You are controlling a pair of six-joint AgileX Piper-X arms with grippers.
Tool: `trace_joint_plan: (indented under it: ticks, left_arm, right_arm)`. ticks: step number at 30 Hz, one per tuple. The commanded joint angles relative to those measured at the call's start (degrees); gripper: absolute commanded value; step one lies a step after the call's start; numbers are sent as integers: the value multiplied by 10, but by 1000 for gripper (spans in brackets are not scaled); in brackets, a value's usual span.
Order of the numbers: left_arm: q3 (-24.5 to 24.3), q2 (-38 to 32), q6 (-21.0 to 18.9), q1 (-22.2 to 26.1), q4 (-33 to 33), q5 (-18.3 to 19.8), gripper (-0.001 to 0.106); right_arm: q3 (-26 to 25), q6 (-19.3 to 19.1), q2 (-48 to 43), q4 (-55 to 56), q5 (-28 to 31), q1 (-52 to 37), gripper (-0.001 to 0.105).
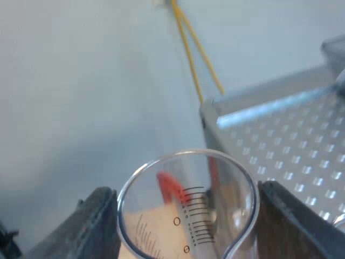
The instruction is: Pour the beans into the coffee machine
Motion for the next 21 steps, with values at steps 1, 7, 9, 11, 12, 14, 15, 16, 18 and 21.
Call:
trace_joint_plan:
  ticks: [1,7,9,11,12,14,15,16,18,21]
  left_arm:
    - [-24,19,-1,-21,3,1,2]
    - [-89,74,-1,-72,18,3,2]
    - [-114,96,0,-86,18,3,2]
    - [-142,124,0,-101,18,3,2]
    - [-162,143,5,-112,18,3,2]
    - [-188,173,17,-128,18,3,2]
    - [-202,187,22,-138,19,2,2]
    - [-226,214,30,-151,21,-5,2]
    - [-260,248,34,-166,21,-15,2]
    - [-302,295,40,-181,23,-14,2]
  right_arm:
    - [-5,-8,-17,0,5,-24,78]
    - [-5,-7,-35,0,5,-74,78]
    - [-5,-5,-36,0,5,-88,78]
    - [-5,-5,-36,0,5,-101,78]
    - [-5,-5,-36,0,5,-111,78]
    - [-5,-5,-36,0,3,-121,78]
    - [-5,-5,-36,0,4,-126,78]
    - [-5,-5,-36,0,4,-129,78]
    - [-5,-5,-36,0,4,-132,78]
    - [-5,-5,-36,0,4,-132,78]
